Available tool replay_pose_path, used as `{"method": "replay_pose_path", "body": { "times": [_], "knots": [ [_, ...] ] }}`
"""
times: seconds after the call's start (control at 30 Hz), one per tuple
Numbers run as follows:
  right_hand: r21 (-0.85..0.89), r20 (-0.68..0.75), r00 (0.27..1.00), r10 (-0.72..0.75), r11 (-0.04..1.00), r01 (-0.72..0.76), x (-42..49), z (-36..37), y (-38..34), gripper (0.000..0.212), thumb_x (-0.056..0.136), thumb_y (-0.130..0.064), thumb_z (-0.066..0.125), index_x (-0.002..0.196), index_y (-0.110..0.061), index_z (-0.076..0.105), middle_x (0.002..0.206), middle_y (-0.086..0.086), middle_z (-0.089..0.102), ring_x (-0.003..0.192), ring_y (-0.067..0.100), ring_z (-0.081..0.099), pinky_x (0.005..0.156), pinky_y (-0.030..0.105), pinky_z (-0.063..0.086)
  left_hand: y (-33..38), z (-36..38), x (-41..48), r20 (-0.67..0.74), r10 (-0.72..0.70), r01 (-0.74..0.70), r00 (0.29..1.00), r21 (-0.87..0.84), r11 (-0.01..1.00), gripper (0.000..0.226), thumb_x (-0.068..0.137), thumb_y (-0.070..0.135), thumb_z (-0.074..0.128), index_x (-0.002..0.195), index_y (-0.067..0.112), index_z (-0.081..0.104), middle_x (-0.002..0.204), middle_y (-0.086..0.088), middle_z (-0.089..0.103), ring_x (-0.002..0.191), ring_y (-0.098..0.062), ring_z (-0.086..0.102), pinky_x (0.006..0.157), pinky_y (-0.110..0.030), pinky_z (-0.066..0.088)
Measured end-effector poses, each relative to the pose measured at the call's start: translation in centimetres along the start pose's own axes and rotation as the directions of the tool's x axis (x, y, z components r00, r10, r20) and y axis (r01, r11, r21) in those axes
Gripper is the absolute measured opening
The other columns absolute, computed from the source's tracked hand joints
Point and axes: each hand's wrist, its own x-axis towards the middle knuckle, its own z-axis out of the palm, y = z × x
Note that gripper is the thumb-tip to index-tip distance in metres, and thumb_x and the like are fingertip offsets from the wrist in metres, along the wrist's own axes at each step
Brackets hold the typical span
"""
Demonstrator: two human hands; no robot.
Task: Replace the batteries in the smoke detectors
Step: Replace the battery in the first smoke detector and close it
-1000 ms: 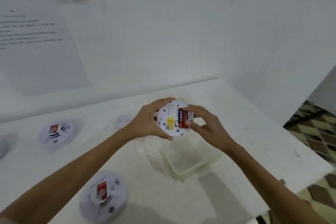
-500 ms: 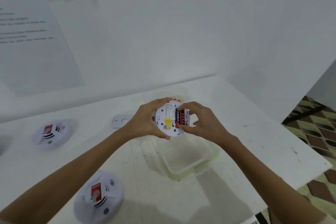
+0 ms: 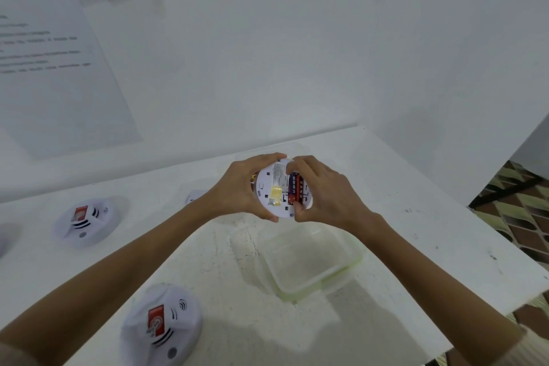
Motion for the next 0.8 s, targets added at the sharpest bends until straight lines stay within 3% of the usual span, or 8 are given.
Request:
{"method": "replay_pose_path", "body": {
  "times": [0.17, 0.37, 0.57, 0.8],
  "knots": [
    [-0.020, -0.004, 0.998, -0.055, 0.998, 0.055, 0.11, 0.03, 0.53, 0.046, 0.061, -0.035, 0.063, 0.106, -0.031, 0.051, 0.125, 0.007, 0.054, 0.096, 0.025, 0.058, 0.056, 0.024, 0.045, 0.07, -0.31, 0.02, 0.005, -0.057, 0.057, 0.998, -0.033, 0.998, 0.093, 0.037, 0.044, 0.085, 0.120, 0.043, 0.044, 0.115, 0.023, 0.056, 0.104, 0.006, 0.056, 0.080, -0.010, 0.049],
    [0.009, 0.004, 0.998, -0.063, 0.998, 0.062, 0.26, 0.14, 0.81, 0.034, 0.066, -0.038, 0.060, 0.097, -0.035, 0.049, 0.127, 0.003, 0.053, 0.096, 0.020, 0.057, 0.056, 0.022, 0.044, -0.31, -0.61, 0.14, 0.022, -0.077, 0.078, 0.997, -0.042, 0.996, 0.095, 0.041, 0.024, 0.090, 0.123, 0.039, 0.045, 0.117, 0.022, 0.056, 0.106, 0.005, 0.055, 0.079, -0.010, 0.048],
    [0.018, 0.000, 0.997, -0.076, 0.997, 0.076, 0.04, -0.41, 0.86, 0.037, 0.073, -0.049, 0.057, 0.100, -0.024, 0.059, 0.123, 0.000, 0.056, 0.090, 0.017, 0.060, 0.058, 0.023, 0.045, -0.11, -0.30, -0.02, 0.046, -0.074, 0.075, 0.996, -0.022, 0.997, 0.094, 0.039, 0.041, 0.086, 0.124, 0.040, 0.045, 0.119, 0.022, 0.056, 0.108, 0.001, 0.055, 0.080, -0.012, 0.049],
    [-0.071, -0.027, 0.981, -0.193, 0.979, 0.191, 0.44, -0.73, 1.01, 0.040, 0.077, -0.042, 0.048, 0.109, -0.028, 0.067, 0.128, 0.015, 0.057, 0.077, 0.024, 0.068, 0.053, 0.024, 0.050, -0.20, -0.70, 0.32, 0.025, -0.097, 0.099, 0.995, -0.074, 0.992, 0.098, 0.044, 0.010, 0.093, 0.128, 0.033, 0.048, 0.120, 0.015, 0.058, 0.106, -0.001, 0.057, 0.078, -0.013, 0.050]
  ]
}}
